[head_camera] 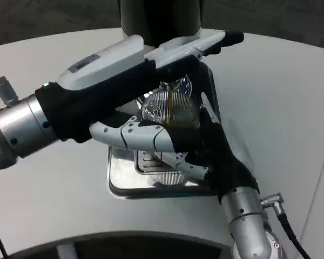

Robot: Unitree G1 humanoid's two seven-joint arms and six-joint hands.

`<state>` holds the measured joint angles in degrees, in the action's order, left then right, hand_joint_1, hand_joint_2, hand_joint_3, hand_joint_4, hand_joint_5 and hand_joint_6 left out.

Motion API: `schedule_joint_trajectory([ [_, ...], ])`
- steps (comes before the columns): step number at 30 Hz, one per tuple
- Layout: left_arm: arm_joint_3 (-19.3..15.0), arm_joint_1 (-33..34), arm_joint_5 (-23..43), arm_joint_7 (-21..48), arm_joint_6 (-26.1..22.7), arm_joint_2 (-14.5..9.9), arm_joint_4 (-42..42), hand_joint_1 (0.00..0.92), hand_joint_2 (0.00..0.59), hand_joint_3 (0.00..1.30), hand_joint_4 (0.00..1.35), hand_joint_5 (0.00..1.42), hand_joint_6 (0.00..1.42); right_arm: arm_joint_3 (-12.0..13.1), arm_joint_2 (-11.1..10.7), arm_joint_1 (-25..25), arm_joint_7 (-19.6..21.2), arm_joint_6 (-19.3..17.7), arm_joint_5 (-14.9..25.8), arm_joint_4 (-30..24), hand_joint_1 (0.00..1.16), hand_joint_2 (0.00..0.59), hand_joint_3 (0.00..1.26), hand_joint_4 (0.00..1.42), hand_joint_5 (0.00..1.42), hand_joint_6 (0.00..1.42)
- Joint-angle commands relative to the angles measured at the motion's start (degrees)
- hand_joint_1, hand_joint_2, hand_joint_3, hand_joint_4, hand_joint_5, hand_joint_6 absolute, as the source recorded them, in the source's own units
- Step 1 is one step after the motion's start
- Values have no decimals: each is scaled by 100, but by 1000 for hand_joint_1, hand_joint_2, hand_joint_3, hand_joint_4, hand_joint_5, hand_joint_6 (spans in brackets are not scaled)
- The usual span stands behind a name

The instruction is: Grasp the cup under the faucet to collect the drink, then remove the cup.

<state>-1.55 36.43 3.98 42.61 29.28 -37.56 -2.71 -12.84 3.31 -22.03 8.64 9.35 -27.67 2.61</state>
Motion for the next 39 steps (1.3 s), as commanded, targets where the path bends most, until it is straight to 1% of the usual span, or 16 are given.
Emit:
schedule_joint_trajectory([
  [1, 7, -101, -30, -1, 53, -88, -23, 0, 158, 0, 0, 46, 0, -86, 92, -59, 69, -74, 83, 221, 686, 183, 0, 0, 0, 34],
  [8, -27, -118, -10, 3, 56, -126, 0, 0, 159, 0, 0, 46, 0, -120, 98, -196, 143, -167, 131, 465, 689, 183, 0, 0, 0, 34],
  [14, -50, -129, -5, 1, 58, -142, 12, 0, 160, 0, 0, 46, 0, -175, 75, -325, 202, -269, 89, 675, 692, 184, 0, 0, 0, 34],
  [18, -56, -136, -1, 3, 59, -142, 16, 0, 160, 0, 0, 46, 0, -98, 152, -334, 323, -315, 197, 816, 707, 179, 0, 0, 0, 46],
  [20, -60, -138, 1, 4, 54, -145, 12, 0, 160, 0, 0, 46, 0, -65, 168, -343, 351, -388, 272, 891, 709, 179, 0, 0, 0, 49],
  [22, -66, -138, -1, 2, 52, -148, 9, 0, 160, 0, 0, 46, 0, -39, 163, -378, 305, -590, 428, 1032, 721, 170, 0, 0, 0, 68],
  [25, -77, -136, -2, -4, 46, -151, 6, 0, 160, 0, 0, 46, 0, -54, 141, -426, 252, -788, 558, 1182, 724, 170, 0, 14, 0, 82],
  [31, -119, -156, 27, -28, 1, -134, -2, 0, 160, 0, 0, 46, 0, -144, 115, -457, 226, -918, 575, 1328, 750, 168, 0, 63, 0, 114],
  [32, -129, -163, 47, -33, -6, -122, -3, 0, 160, 0, 0, 46, 0, -152, 110, -457, 218, -923, 574, 1335, 753, 168, 0, 65, 1, 116],
  [34, -268, -228, 231, -187, 115, 43, 19, 0, 160, 0, 0, 43, 0, -160, 104, -453, 215, -924, 574, 1339, 757, 169, 0, 74, 10, 121],
  [36, -452, -285, 328, -411, 285, 195, 17, 0, 163, 0, 0, 27, 0, -165, 99, -443, 236, -917, 561, 1336, 759, 169, 0, 76, 13, 124],
  [38, -583, -312, 381, -577, 383, 280, 20, 0, 165, 0, 0, 25, 0, -164, 94, -438, 237, -916, 564, 1339, 761, 169, 0, 94, 16, 136],
  [39, -719, -340, 397, -738, 426, 341, 27, 0, 168, 0, 0, 25, 0, -162, 94, -438, 236, -916, 568, 1342, 762, 168, 0, 96, 17, 137],
])
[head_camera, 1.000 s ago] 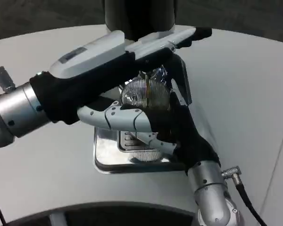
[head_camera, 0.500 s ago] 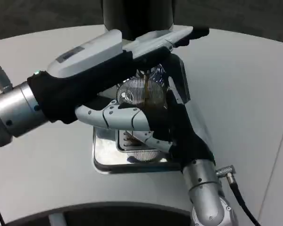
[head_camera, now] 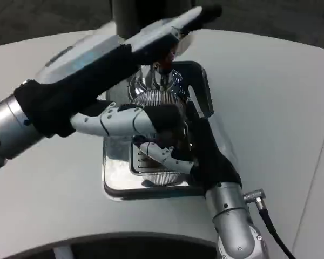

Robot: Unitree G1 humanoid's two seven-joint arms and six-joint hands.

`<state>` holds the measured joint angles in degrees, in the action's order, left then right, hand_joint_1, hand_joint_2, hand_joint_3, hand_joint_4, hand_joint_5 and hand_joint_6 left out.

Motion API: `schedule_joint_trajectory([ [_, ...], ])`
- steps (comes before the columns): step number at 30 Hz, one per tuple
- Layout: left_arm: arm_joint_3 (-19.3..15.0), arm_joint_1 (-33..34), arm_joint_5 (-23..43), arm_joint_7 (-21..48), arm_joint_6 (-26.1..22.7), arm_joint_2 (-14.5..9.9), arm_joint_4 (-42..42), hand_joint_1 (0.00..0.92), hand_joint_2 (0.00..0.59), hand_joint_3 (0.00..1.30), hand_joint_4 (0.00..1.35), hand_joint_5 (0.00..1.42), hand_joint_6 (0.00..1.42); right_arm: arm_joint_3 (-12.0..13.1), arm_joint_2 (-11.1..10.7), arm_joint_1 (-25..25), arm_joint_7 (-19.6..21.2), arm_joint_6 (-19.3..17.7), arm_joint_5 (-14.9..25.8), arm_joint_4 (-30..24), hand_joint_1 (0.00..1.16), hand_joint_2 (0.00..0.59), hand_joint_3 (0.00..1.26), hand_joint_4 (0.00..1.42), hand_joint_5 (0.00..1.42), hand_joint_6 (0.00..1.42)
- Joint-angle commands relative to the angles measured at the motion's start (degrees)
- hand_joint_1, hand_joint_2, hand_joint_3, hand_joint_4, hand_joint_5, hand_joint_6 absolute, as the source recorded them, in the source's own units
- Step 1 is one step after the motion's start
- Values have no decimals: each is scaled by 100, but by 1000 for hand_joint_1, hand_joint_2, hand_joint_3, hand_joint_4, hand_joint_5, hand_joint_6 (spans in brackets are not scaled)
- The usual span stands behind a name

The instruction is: Grasp the cup under the faucet to collect the drink, then remove the cup.

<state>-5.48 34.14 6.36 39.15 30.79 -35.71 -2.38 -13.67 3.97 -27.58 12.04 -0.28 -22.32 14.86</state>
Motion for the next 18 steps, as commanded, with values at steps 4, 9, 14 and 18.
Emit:
schedule_joint_trajectory([
  [4, -631, -227, 191, -719, 301, 218, -3, 0, 180, 0, 0, 31, 0, -90, 41, 71, -106, 8, 47, 197, 775, 163, 0, 116, 36, 141],
  [9, -801, -583, 286, -820, 197, 169, -153, 0, 181, 0, 0, 36, 0, -198, 23, -14, -91, -31, -92, 272, 789, 171, 9, 172, 80, 169],
  [14, -990, -1051, 369, -861, 36, 130, -370, 0, 182, 0, 0, 42, 0, -112, 122, -55, -12, -118, 33, 434, 799, 172, 38, 213, 103, 184],
  [18, -1155, -1379, 516, -795, -87, 69, -528, 0, 185, 0, 0, 44, 0, -48, 183, -144, 129, -249, 107, 603, 844, 172, 163, 349, 245, 302],
])
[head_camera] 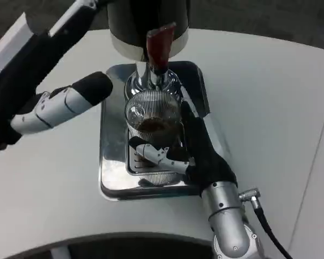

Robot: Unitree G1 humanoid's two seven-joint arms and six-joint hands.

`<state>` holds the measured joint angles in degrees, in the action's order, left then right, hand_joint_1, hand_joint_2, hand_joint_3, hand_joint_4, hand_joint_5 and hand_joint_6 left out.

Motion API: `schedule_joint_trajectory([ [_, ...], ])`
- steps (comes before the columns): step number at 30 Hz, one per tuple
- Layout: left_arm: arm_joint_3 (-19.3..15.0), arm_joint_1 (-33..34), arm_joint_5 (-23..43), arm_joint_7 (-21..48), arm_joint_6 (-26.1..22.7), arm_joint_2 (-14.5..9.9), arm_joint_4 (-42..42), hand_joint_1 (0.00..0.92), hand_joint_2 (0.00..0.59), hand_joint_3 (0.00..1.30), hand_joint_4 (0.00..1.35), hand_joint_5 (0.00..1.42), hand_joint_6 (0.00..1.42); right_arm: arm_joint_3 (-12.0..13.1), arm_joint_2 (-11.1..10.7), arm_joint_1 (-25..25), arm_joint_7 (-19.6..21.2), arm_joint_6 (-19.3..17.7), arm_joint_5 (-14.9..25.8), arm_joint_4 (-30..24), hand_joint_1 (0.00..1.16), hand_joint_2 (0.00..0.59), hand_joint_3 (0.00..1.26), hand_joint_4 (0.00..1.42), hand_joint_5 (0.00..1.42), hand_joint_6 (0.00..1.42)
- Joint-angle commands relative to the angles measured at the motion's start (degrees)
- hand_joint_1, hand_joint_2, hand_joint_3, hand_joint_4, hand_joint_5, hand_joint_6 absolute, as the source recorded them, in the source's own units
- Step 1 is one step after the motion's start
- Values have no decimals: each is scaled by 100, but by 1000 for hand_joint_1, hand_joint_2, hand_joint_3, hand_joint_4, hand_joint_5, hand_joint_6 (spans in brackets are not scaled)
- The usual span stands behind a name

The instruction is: Grasp the cup under the faucet to collect the drink, then remove the cup.

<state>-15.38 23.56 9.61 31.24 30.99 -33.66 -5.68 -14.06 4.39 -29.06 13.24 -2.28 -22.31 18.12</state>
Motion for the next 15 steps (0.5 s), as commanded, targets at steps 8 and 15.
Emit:
schedule_joint_trajectory([
  [8, -370, -903, 356, -34, -386, -222, -520, 0, 189, 0, 0, 46, 2, 195, 313, -143, 446, -361, 274, 566, 961, 174, 500, 670, 601, 764],
  [15, -487, -1205, 421, -34, -593, -196, -719, 0, 191, 0, 0, 46, 6, 193, 348, -160, 859, -563, 243, 551, 1036, 158, 623, 758, 824, 1083],
])
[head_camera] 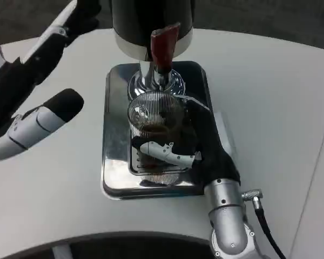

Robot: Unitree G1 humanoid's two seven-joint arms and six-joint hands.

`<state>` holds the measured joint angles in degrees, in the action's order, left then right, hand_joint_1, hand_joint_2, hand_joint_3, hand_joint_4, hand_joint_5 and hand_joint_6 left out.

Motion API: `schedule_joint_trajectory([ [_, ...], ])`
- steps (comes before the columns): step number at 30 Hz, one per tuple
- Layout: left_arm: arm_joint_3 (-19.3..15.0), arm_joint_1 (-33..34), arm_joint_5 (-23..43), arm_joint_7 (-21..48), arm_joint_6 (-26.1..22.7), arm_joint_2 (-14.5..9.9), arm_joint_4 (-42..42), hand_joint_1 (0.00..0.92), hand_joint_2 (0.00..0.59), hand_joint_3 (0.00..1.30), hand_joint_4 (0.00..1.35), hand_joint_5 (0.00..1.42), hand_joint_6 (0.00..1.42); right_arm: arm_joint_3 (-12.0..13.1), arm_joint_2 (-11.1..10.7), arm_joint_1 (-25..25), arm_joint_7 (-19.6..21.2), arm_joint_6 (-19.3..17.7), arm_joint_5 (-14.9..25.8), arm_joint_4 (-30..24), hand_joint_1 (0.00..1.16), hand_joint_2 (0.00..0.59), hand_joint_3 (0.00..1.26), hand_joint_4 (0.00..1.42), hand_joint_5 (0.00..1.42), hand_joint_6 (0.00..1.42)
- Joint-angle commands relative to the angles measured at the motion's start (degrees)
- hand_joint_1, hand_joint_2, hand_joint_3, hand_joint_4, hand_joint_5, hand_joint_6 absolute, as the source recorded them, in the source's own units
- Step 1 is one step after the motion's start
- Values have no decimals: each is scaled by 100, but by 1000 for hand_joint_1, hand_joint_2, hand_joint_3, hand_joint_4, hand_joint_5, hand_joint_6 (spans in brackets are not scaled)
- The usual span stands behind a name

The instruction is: Grasp the cup under the faucet to collect the drink, then remove the cup.

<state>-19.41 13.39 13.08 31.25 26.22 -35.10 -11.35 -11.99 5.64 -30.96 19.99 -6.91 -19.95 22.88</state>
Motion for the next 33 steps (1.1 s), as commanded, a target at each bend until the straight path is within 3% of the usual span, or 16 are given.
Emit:
schedule_joint_trajectory([
  [1, -91, -208, 81, -34, -135, -48, -169, 0, 191, 0, 0, 46, 6, -21, 222, 37, 231, -120, -2, 55, 1041, 155, 634, 770, 849, 1125],
  [7, -108, -306, 97, -29, -195, -42, -213, 0, 192, 0, 0, 46, 7, -81, 216, 111, 460, -149, -99, -178, 1070, 113, 694, 825, 941, 1280],
  [20, -281, -868, 118, 1, -279, -27, -451, 0, 192, 0, 0, 46, 7, -182, 193, 401, 511, 5, -311, -743, 1080, 76, 724, 861, 976, 1344],
  [29, -397, -1302, -16, 6, -236, -52, -630, 0, 192, 0, 0, 43, 1, -428, 33, 805, 144, 311, -681, -1578, 1081, 68, 726, 872, 966, 1353],
  [33, -515, -1670, -118, -140, -298, 99, -814, 0, 200, 0, 0, 14, 0, -474, 33, 1136, -94, 396, -643, -1822, 1089, 67, 726, 872, 958, 1347],
])
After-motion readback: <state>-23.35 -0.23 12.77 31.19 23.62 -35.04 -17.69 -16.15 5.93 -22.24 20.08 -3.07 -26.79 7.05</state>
